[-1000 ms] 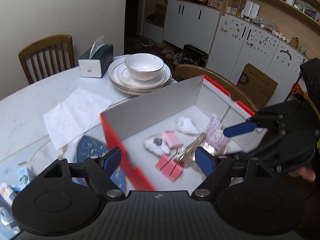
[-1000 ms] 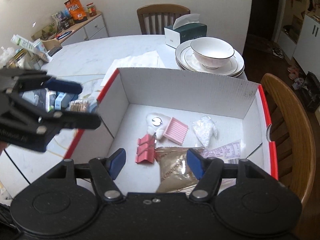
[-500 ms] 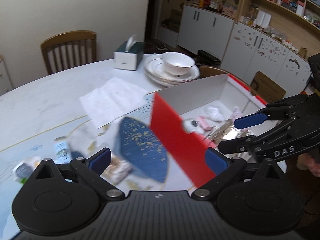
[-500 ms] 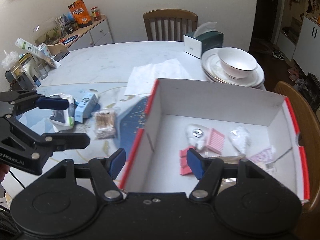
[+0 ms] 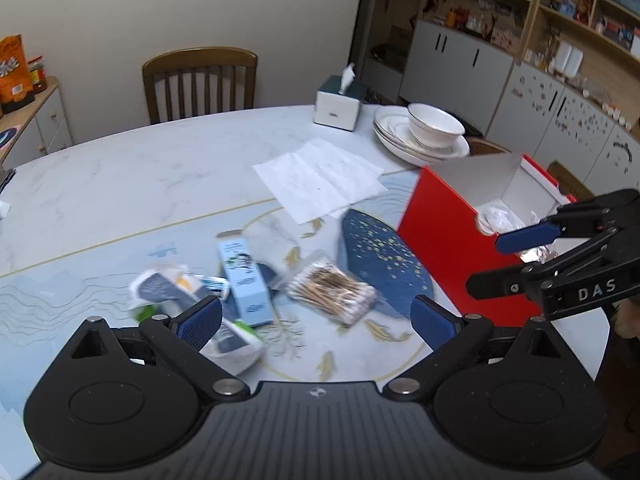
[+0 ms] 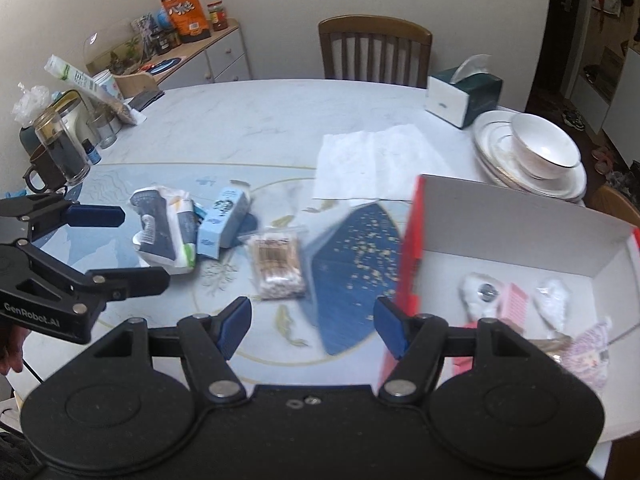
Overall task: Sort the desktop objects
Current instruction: 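Withdraw both tools from the box back over the table items, then grasp the white wipes pack with the left tool while the right tool grasps the cotton-swab bag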
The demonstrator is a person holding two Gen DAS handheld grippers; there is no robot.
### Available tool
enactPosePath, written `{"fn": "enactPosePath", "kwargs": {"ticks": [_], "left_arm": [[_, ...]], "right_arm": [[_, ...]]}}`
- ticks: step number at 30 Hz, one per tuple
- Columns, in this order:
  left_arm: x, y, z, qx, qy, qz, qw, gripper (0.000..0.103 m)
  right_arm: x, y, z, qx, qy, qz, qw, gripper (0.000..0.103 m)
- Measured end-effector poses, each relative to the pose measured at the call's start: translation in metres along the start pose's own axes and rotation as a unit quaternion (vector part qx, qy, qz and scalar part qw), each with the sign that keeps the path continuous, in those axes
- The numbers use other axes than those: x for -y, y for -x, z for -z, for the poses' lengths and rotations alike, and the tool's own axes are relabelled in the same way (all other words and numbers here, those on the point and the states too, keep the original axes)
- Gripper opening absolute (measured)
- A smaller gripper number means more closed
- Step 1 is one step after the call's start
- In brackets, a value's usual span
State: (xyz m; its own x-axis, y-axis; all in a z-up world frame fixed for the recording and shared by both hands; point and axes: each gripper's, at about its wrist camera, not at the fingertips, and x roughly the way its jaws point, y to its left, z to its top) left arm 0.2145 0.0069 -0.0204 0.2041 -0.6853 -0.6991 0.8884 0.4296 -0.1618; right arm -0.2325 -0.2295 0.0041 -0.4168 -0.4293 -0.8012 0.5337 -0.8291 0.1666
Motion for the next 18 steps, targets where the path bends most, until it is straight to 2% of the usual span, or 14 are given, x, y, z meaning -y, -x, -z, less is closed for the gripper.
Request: {"fn": "enactPosePath", "kwargs": {"ticks": [5,11,18], "left_arm": [[-0.024,0.006,0.004,0.007,-0.006,-0.026,0.9996,0.101],[-0.053,0.006,0.006,0.002,-0.010,-0.039,0.9992,0.101],[-0.074,-0.009,0.005,-0.015,-0.002,-0.034,0.9993,0.101]], "right_arm": [[-0.017,-0.014,-0.006,-0.007,0.003,-0.002,1.000,0.067],[-0.031,-0.032,-0.012,-0.021,0.010,0.001,1.000,0.068],[-0.042,-0.055,-0.020,-0.040,0.024,0.003,0.999,0.068]]}}
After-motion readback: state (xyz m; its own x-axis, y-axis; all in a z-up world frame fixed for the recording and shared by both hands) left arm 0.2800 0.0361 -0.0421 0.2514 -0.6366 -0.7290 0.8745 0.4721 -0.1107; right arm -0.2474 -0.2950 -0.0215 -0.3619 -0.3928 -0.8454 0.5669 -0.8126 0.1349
